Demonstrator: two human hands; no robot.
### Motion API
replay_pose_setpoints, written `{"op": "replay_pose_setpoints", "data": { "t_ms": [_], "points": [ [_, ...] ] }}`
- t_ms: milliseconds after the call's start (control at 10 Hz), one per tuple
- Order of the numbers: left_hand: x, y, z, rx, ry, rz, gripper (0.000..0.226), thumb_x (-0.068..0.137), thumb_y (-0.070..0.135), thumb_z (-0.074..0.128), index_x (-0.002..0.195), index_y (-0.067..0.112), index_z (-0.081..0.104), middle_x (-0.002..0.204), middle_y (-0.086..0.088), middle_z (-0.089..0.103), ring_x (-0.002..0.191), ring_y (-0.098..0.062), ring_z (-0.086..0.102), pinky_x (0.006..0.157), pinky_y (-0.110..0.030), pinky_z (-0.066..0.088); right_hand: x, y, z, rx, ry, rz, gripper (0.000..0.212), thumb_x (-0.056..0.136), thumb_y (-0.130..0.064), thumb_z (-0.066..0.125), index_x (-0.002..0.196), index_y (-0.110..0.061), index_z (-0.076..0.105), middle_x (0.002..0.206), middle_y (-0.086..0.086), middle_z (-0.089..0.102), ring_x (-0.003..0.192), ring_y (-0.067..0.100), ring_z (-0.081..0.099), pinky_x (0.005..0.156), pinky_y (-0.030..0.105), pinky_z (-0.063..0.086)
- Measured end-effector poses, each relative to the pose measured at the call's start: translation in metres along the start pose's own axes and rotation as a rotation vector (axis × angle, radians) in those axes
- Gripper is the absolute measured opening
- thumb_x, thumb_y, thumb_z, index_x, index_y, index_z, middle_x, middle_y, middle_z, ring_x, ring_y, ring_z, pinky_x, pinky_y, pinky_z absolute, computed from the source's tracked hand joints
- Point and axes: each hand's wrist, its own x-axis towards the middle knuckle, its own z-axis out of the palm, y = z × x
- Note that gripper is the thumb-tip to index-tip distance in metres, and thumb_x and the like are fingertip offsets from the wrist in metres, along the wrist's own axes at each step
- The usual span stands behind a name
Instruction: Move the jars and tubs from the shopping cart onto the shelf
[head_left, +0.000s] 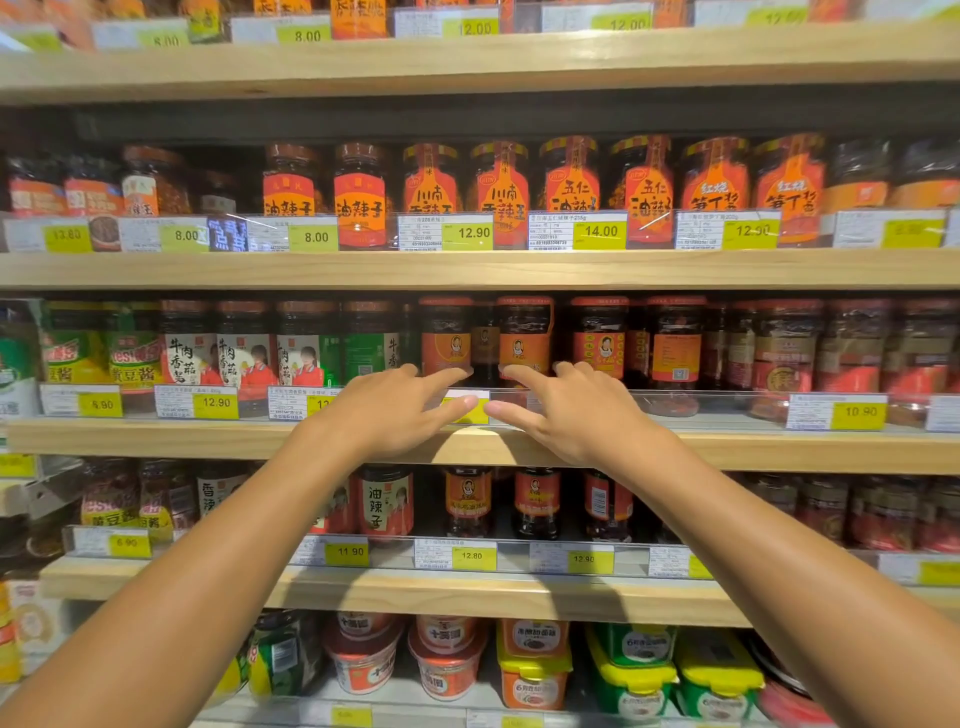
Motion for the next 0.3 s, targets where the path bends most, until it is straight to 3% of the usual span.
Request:
{"op": "replay_pose_setpoints", "data": {
  "t_ms": [100,200,300],
  "points": [
    [-0.017,-0.006,0.000,0.017,0.104,0.032,0.062,0.094,0.071,0.025,0.151,0.048,0.021,0.144,0.001,0.048,0.130,-0.023,0.049,0.097,-0.042,0.048,-0.016,0.008,-0.004,0.026,0.086,-0.003,0.071,0.092,-0.078,0.023,0.152,-0.041,0.032,0.145,0.006,0.051,0.129,0.030,0.050,0.099,0.042,0.043],
    [-0.038,-0.009,0.004,-0.034,0.330,0.128,0.060,0.096,0.067,0.028,0.150,0.041,0.033,0.146,0.011,0.047,0.132,-0.013,0.046,0.099,-0.037,0.047,-0.039,0.018,-0.009,0.065,0.196,-0.044,0.067,0.095,-0.072,0.031,0.149,-0.033,0.042,0.149,-0.004,0.048,0.134,0.021,0.046,0.104,0.039,0.041],
    [-0.052,-0.001,0.007,-0.113,0.417,0.191,0.054,0.098,0.058,0.036,0.147,0.036,0.040,0.144,0.014,0.049,0.130,-0.009,0.046,0.099,-0.036,0.048,-0.060,0.025,-0.009,0.108,0.223,-0.069,0.063,0.098,-0.066,0.037,0.149,-0.030,0.042,0.150,-0.008,0.046,0.138,0.016,0.042,0.109,0.036,0.037]
  ]
}}
